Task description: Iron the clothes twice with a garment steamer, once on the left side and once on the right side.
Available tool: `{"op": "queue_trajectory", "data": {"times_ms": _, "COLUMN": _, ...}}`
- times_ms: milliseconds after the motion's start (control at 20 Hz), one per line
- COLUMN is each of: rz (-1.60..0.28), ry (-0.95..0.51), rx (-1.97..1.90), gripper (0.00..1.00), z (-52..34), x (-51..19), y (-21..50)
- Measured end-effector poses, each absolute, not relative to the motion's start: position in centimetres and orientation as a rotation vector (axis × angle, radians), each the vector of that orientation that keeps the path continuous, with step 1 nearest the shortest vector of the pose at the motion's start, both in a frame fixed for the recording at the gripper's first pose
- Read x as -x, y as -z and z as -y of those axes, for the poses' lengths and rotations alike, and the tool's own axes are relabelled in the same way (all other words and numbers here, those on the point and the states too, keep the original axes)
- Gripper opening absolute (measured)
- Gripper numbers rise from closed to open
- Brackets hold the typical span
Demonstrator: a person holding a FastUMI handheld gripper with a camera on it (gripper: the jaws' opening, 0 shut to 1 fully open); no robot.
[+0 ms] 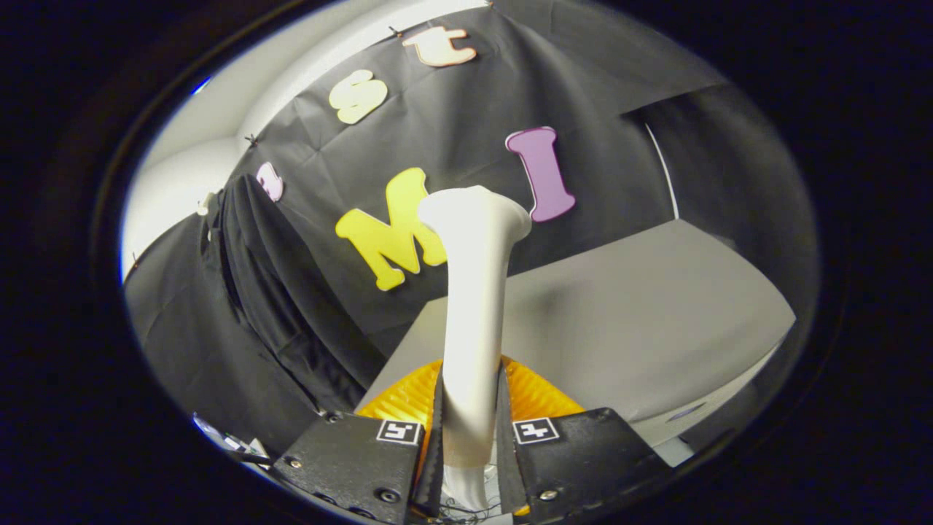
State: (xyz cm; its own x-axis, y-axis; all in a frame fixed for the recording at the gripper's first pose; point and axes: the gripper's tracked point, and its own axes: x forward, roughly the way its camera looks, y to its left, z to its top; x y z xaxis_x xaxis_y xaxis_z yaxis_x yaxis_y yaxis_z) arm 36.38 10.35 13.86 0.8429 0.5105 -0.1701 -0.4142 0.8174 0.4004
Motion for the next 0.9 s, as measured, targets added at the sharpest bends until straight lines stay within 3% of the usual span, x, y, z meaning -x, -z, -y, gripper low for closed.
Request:
{"op": "queue_trajectory", "data": {"times_ms": 350, "rz": -0.128, "ry": -0.436, "rx": -0.374, "gripper": 0.33, "z": -15.1, "x": -27.9, "y": -19.1}}
{"op": "queue_trajectory", "data": {"times_ms": 900, "rz": 0.049, "ry": -0.537, "rx": -0.324, "gripper": 0.33, "z": -29.2, "x": -18.2, "y": -26.5}}
